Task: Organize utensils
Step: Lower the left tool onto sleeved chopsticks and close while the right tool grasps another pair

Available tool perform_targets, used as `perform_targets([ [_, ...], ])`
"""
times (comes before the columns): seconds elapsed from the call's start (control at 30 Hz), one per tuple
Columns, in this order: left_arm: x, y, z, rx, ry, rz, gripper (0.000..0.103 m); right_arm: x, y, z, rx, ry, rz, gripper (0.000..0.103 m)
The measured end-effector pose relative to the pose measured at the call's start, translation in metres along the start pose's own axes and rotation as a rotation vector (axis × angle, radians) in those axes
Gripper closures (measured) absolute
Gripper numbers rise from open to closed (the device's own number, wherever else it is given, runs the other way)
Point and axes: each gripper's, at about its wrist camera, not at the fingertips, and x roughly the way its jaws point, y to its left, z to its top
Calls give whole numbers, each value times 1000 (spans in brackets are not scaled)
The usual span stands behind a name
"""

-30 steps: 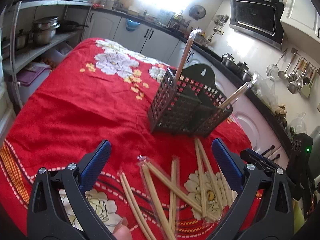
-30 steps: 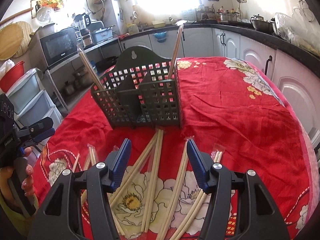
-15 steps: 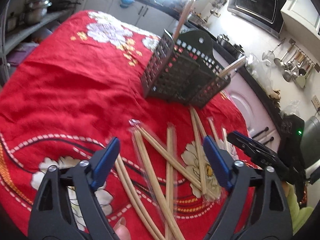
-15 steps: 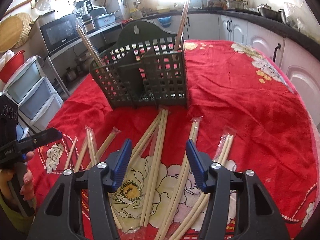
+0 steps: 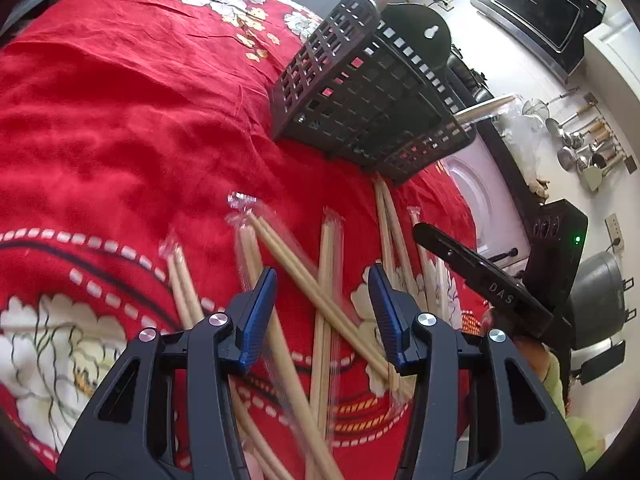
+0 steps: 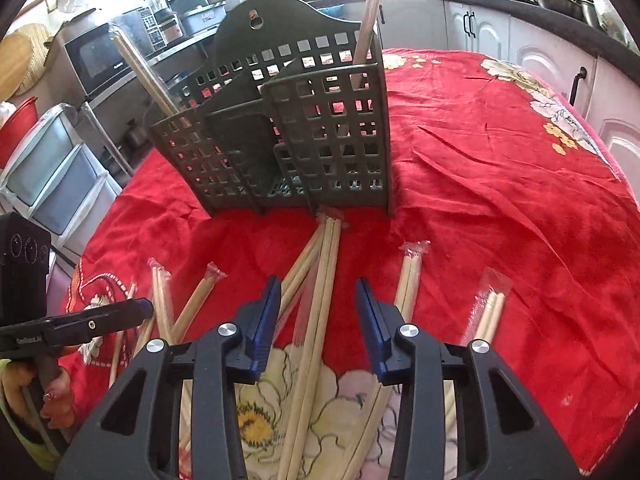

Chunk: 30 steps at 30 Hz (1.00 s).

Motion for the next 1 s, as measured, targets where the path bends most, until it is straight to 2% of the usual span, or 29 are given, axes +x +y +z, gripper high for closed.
perform_targets([
  [0.3, 18, 5, 21, -30, 28, 23, 64, 23, -5, 18, 34, 34, 3, 66],
  [0.5, 23, 8, 30, -37, 24, 51, 75, 38, -13, 22, 74, 52, 2, 68],
  [0.63, 25, 10, 35, -38, 23, 73, 82, 41, -18, 27, 100, 44, 10, 73],
  [0.9, 32, 11, 42, -34, 23, 108, 87, 46, -27, 33, 141, 54, 49, 83],
  [1.0, 34, 9, 44, -33, 20, 115, 92, 45, -34, 34, 153, 57, 70, 90],
])
